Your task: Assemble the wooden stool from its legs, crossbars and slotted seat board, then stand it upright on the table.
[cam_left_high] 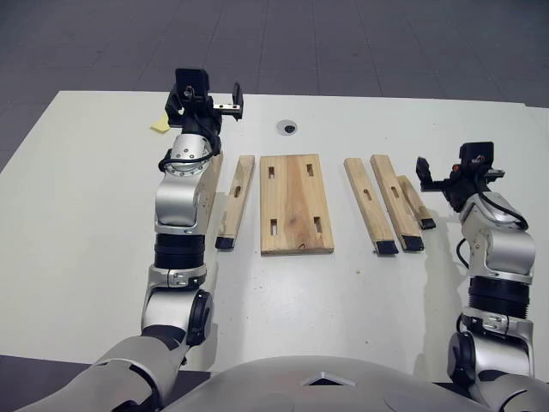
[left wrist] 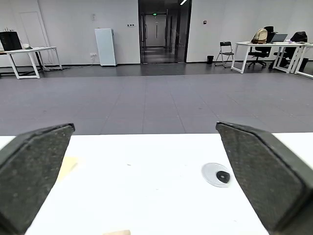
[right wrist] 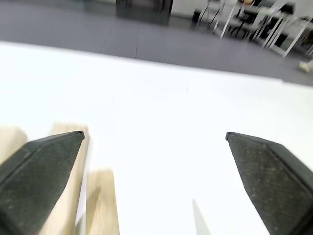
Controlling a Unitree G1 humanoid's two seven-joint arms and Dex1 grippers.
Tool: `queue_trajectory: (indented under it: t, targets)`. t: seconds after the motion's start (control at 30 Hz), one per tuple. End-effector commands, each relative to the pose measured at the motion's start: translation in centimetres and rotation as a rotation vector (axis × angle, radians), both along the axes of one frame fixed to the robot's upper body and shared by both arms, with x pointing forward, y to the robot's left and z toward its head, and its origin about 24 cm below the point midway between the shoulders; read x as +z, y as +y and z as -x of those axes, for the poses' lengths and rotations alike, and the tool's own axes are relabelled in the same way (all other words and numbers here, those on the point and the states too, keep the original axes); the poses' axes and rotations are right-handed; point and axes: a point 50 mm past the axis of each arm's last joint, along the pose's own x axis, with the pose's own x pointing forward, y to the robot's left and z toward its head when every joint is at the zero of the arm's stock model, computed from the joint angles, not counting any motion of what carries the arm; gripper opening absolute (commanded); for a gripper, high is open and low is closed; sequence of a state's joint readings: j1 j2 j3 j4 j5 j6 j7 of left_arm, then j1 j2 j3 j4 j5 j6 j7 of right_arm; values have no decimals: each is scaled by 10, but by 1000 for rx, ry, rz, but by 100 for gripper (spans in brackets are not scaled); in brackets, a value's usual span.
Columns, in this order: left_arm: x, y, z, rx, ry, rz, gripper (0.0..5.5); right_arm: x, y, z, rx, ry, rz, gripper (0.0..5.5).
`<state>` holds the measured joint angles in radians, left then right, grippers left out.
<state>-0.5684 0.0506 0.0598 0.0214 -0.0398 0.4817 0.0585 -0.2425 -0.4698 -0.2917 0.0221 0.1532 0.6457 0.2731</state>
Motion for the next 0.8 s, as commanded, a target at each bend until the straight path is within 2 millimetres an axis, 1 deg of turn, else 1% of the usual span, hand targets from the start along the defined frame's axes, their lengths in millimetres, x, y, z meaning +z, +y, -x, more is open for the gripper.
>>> queue_trajectory:
  t: [0.03, 0.17, 0.43, 0.57, 0.67, 0.8]
  targets:
    - [-6, -8, 6, -10, 24, 3, 540, -5, -5, 9, 60, 95, 9, 538]
    - [-8, -11, 7, -16, 32, 5, 540, -17, -8, 16, 92, 183, 43, 538]
    - [-8, -10, 7, -13, 42, -2, 540, -36, -16, 27, 79, 318, 83, 538]
    - [-8, -9, 7, -9, 49, -7, 540, -40, -15, 31, 94, 359, 81, 538]
    - [-8, -8, 7, -4, 53, -9, 540, -43, -12, 31, 95, 389, 25, 498]
    - [-7, -8, 7, 7, 62, -15, 540, -49, -4, 34, 112, 459, -109, 436]
